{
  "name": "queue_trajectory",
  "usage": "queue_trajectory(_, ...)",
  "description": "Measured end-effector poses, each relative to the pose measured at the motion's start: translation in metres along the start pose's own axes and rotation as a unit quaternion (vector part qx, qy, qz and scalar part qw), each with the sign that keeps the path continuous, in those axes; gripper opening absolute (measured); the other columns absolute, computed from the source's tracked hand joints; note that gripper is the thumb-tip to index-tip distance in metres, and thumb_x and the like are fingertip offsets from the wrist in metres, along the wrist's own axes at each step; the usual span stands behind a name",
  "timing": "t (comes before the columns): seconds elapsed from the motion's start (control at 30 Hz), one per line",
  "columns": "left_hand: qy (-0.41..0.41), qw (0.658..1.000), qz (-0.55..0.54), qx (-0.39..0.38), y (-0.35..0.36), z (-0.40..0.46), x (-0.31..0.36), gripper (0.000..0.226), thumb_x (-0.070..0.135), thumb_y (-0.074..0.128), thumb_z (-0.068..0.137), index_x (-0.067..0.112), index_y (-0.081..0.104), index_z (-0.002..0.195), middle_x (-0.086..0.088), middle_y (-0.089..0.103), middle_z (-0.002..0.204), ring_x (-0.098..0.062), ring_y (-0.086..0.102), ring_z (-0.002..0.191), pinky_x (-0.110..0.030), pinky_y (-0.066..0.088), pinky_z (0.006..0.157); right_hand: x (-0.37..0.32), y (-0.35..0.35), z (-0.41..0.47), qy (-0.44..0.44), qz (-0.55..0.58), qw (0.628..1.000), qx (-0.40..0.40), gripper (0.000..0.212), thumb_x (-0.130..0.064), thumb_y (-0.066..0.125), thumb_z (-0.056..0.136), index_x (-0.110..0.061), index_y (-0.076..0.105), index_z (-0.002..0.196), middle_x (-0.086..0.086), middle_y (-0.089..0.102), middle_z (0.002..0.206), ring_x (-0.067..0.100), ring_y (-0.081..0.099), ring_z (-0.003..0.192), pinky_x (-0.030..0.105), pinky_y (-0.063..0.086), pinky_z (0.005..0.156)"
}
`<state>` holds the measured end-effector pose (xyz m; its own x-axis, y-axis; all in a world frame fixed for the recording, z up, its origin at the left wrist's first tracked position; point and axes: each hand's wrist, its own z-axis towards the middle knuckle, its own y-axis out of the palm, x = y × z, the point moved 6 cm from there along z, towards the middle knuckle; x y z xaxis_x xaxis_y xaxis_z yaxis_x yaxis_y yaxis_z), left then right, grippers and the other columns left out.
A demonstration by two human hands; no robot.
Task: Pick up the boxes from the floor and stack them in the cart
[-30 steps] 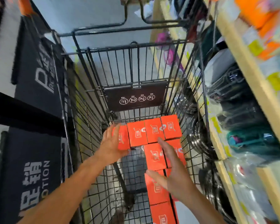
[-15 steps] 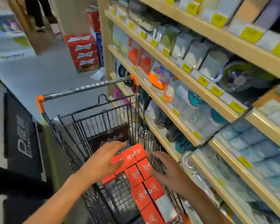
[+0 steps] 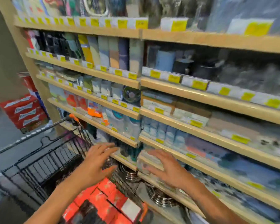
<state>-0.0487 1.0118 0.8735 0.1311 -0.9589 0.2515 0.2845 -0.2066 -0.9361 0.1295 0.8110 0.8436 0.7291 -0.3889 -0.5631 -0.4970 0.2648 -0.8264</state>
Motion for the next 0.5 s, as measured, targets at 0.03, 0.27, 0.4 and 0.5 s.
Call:
queue_trajectory(0.03,0.019,1.000,-0.003,-0.004,0.001,0.010,0.026,0.063,0.064,0.050,0.091,0.030,0.047,0.144,0.004,0.048,0.145,-0.023,0.044,0.135,-0.047,0.036,0.111,0.011,-0.015,-0.021,0.010,-0.011,1.000,0.006,0.076,-0.079,0.047,0.086,-0.038,0.040,0.149,-0.025,0.035,0.146,0.005,0.034,0.137,0.034,0.029,0.118)
queue_trajectory(0.27,0.169,0.985,-0.022,-0.032,0.020,0.077,0.197,0.061,0.061,0.053,0.090,0.027,0.049,0.141,-0.001,0.052,0.142,-0.023,0.048,0.129,-0.045,0.038,0.108,0.103,-0.096,-0.165,0.133,-0.030,0.987,0.083,0.101,-0.095,0.025,0.071,-0.036,0.037,0.152,-0.008,0.035,0.160,0.017,0.030,0.147,0.039,0.027,0.121)
queue_trajectory(0.4,0.239,0.968,-0.034,-0.067,0.037,0.109,0.284,0.069,0.073,0.037,0.090,0.033,0.042,0.146,0.005,0.043,0.149,-0.015,0.036,0.136,-0.039,0.030,0.114,0.133,-0.135,-0.249,0.205,-0.044,0.968,0.138,0.089,-0.086,0.035,0.084,-0.031,0.037,0.154,-0.005,0.036,0.160,0.019,0.029,0.148,0.041,0.026,0.122)
queue_trajectory(0.5,0.294,0.948,-0.050,-0.111,0.059,0.122,0.339,0.073,0.078,0.034,0.089,0.040,0.032,0.150,0.013,0.032,0.155,-0.008,0.028,0.141,-0.036,0.032,0.116,0.144,-0.146,-0.313,0.265,-0.039,0.944,0.192,0.077,-0.077,0.037,0.090,-0.033,0.038,0.154,-0.006,0.034,0.161,0.016,0.027,0.149,0.039,0.023,0.123)
